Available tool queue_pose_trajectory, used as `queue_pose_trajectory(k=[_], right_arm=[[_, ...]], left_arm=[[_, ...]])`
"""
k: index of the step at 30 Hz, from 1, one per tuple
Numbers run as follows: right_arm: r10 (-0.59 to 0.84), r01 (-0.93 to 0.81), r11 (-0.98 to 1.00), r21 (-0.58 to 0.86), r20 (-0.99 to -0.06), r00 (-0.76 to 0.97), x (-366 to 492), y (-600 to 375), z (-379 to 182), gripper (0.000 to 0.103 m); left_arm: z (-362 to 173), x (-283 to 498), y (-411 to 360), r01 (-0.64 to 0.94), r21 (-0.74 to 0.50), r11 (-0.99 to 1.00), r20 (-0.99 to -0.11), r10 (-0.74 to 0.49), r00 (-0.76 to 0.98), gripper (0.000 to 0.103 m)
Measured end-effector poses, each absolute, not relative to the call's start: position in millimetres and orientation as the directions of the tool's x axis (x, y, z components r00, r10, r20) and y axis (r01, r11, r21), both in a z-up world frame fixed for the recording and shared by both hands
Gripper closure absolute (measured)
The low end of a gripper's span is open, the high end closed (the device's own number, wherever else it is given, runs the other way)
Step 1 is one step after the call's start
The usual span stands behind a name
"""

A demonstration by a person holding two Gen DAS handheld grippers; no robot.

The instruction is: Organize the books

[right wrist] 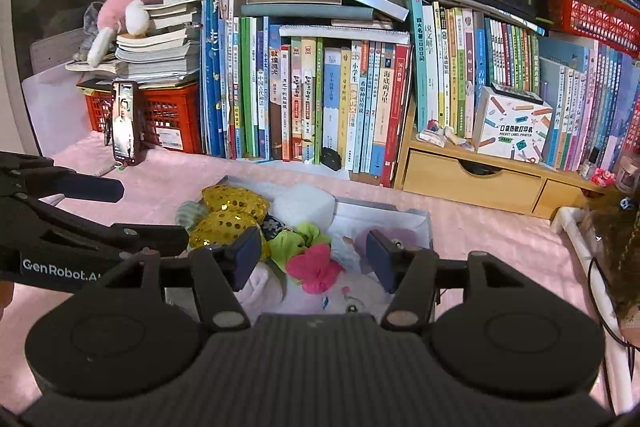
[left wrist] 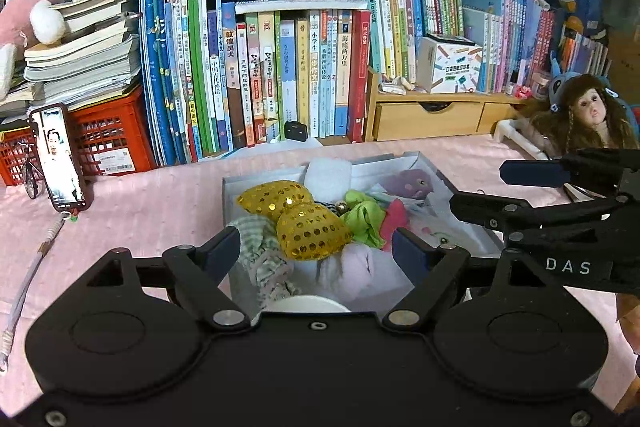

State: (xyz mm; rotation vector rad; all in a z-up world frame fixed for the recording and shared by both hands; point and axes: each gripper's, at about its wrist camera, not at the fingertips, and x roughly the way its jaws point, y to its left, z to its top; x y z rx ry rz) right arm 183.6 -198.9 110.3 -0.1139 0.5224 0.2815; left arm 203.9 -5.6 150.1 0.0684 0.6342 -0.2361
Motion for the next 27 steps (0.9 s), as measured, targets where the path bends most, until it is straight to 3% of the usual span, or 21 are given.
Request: queue_pose_trajectory(k=[27], right_arm=[[0.232, -0.277, 0.96, -0.034, -0.456, 0.859, 126.2, -205.0, 100.3, 0.027]], left_arm=[[139.9, 140.1, 2.6, 0.28, -0.007, 0.96, -0.529, -0.241, 0.814, 0.019]])
